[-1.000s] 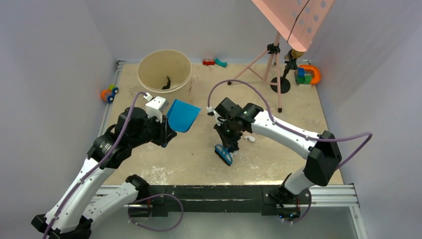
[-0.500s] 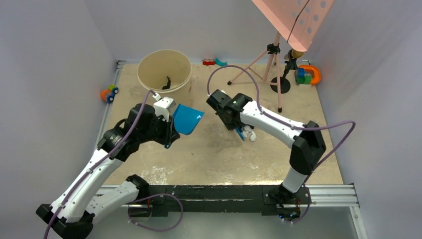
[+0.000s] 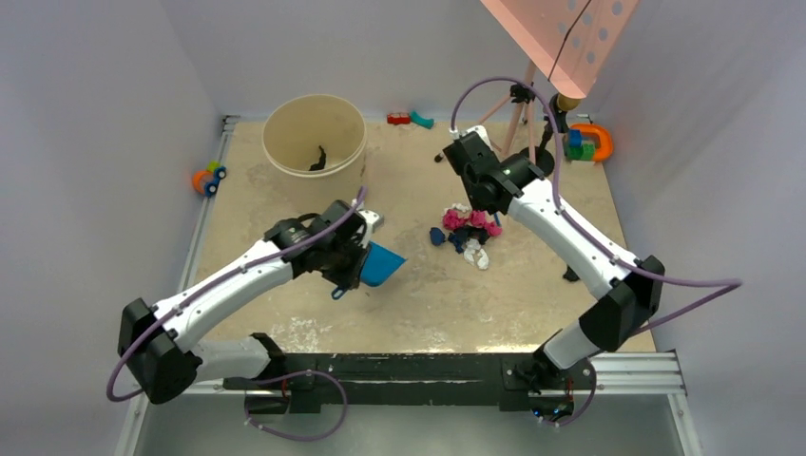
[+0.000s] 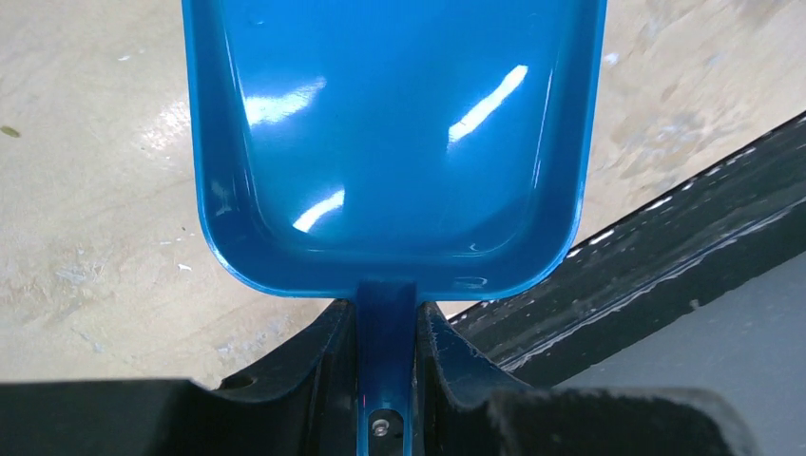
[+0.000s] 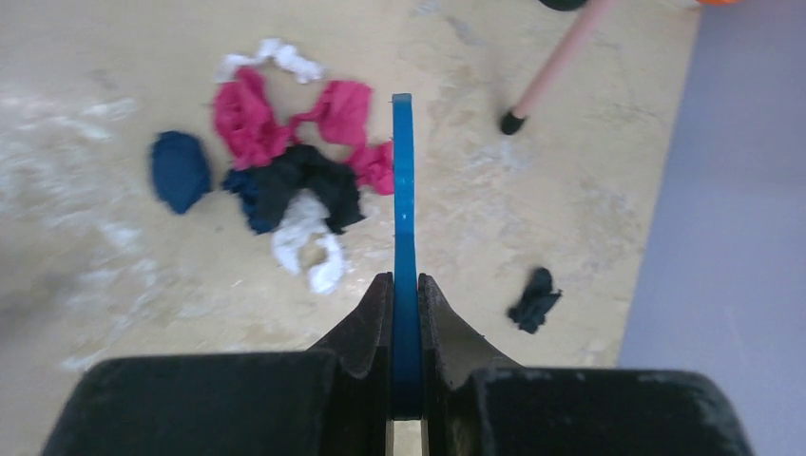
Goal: Sweep away the paper scraps from the table
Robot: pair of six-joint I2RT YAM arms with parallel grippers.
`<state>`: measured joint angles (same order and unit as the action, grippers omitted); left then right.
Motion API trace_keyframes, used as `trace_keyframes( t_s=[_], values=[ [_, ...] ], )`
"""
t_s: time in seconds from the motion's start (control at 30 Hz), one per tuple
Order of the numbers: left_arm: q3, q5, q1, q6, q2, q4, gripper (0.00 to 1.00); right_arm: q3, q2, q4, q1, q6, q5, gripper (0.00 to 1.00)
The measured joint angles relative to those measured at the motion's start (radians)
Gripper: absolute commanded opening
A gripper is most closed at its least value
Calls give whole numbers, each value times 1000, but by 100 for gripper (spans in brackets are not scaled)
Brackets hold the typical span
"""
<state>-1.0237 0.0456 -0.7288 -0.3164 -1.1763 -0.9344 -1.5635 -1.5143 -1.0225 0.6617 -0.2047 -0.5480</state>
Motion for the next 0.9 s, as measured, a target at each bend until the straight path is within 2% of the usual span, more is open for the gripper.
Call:
trace_keyframes(
  t_s=[0.13,0.37,0.43,0.7,0.8,0.9],
  values=[
    [-20,-66,-103,-28,-97,-21,0,8,-102,-2,-48,10,-110,0],
    [-41,-150,-250,-85,-272,60,0,8,-306,53,-100,72,-124,0],
    [-42,-180,-256,-89,-356,119,0,-7,-364,71,-114,95,-125,0],
    [-62,-231,-224,-49,-504,259,0,-31,-464,226,-160,241,-97,0],
    [-66,-226,-209,-30,-524,296,0,-21,-462,298,-166,319,-45,0],
    [-69,-207,-199,-20,-528,325,0,-22,-459,326,-166,383,70,0]
  ],
)
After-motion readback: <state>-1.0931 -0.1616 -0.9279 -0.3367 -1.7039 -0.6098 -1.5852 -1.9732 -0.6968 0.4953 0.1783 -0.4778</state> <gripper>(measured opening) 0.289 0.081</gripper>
